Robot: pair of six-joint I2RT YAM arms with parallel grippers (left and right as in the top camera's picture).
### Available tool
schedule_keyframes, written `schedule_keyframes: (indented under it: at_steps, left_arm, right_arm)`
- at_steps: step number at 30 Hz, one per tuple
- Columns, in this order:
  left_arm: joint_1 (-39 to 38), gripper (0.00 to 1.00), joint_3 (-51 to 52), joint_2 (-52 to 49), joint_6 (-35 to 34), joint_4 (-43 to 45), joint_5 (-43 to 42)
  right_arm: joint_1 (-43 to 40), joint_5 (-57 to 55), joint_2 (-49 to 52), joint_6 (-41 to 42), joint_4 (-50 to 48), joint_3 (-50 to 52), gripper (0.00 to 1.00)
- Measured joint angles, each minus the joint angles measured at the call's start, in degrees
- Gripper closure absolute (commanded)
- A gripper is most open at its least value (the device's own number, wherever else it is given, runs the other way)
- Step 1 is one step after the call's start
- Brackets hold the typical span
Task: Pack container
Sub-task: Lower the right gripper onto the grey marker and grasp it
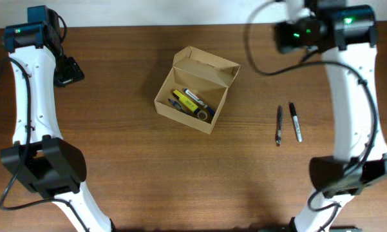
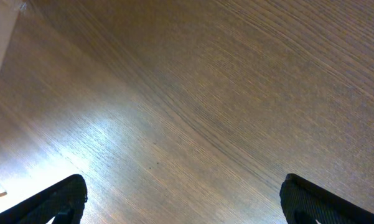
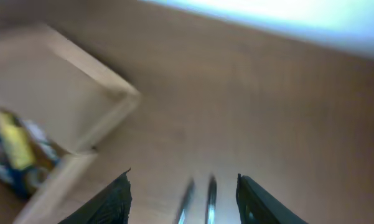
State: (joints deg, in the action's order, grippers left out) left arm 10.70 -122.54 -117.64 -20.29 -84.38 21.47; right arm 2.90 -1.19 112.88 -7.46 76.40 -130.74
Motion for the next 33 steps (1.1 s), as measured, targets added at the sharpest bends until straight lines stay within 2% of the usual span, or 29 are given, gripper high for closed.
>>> schedule_keyframes:
  at_steps: [5,9,12,18,28,30,32,33]
  left_arm:
    - [0.00,0.00,0.00,0.00,0.00,0.00,0.00]
    - [0.00,0.00,0.00,0.00,0.02,-0.02,0.00]
    - [0.00,0.00,0.00,0.00,0.02,0.00,0.00]
    - [0.00,0.00,0.00,0.00,0.00,0.00,0.00]
    - [0.00,0.00,0.00,0.00,0.00,0.00,0.02]
    - [0.00,0.00,0.00,0.00,0.02,0.00,0.00]
    - [0.00,0.00,0.00,0.00,0.02,0.00,0.00]
    - [0.00,0.00,0.00,0.00,0.00,0.00,0.00]
  right_arm:
    - [-5.25,2.91,1.36,3.17,-2.75,17.25,0.46]
    - [-4.85,4.39,1.84,5.70,-10.43,31.61,0.46]
    - [-4.66,4.72,1.86,6.84,-13.92,37.81,0.46]
    - [-4.87,4.02,1.84,10.27,-18.25,45.94,0.47]
    - [-4.94,4.00,1.84,12.68,-22.80,52.74,0.50]
    - [-4.94,4.00,1.84,13.05,-24.24,54.53,0.61]
    - [-4.94,3.41,1.53,13.22,-25.92,56.08,0.89]
    - [-4.94,2.97,1.27,13.60,-26.56,56.59,0.96]
